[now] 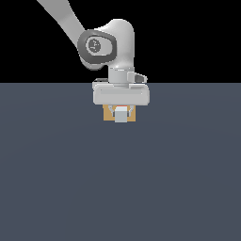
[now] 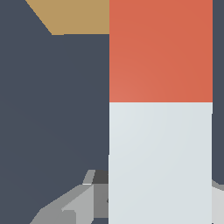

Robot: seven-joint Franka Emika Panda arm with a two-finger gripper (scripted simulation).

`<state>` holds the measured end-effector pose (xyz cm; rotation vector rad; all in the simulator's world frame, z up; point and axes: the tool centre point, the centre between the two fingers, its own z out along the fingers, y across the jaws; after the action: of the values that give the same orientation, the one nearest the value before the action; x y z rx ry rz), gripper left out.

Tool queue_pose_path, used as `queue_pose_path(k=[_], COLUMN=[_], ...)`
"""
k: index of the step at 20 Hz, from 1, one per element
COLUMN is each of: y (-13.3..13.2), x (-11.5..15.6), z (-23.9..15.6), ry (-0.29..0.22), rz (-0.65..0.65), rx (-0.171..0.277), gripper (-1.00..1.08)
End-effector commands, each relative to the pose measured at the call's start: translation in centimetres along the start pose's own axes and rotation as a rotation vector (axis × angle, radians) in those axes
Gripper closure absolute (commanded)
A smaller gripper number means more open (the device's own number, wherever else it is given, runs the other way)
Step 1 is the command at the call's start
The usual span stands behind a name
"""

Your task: Insert the peg into the horizontal hole in a box.

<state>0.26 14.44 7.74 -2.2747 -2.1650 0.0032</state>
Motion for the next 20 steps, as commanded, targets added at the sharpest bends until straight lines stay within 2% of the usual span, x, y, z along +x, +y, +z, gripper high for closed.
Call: queue_pose_path(k=[1,14,20], y=[0.2,0.2,0.1], x=[0.5,0.7,3.2], z=[-0.2,-0.2,-0.3], ry=[0.000,0.000,0.000], rz=[-0.009,-0.013,-0.013], rx=[-0.002,-0.001,-0.002], gripper=[1.08,1.08,1.08])
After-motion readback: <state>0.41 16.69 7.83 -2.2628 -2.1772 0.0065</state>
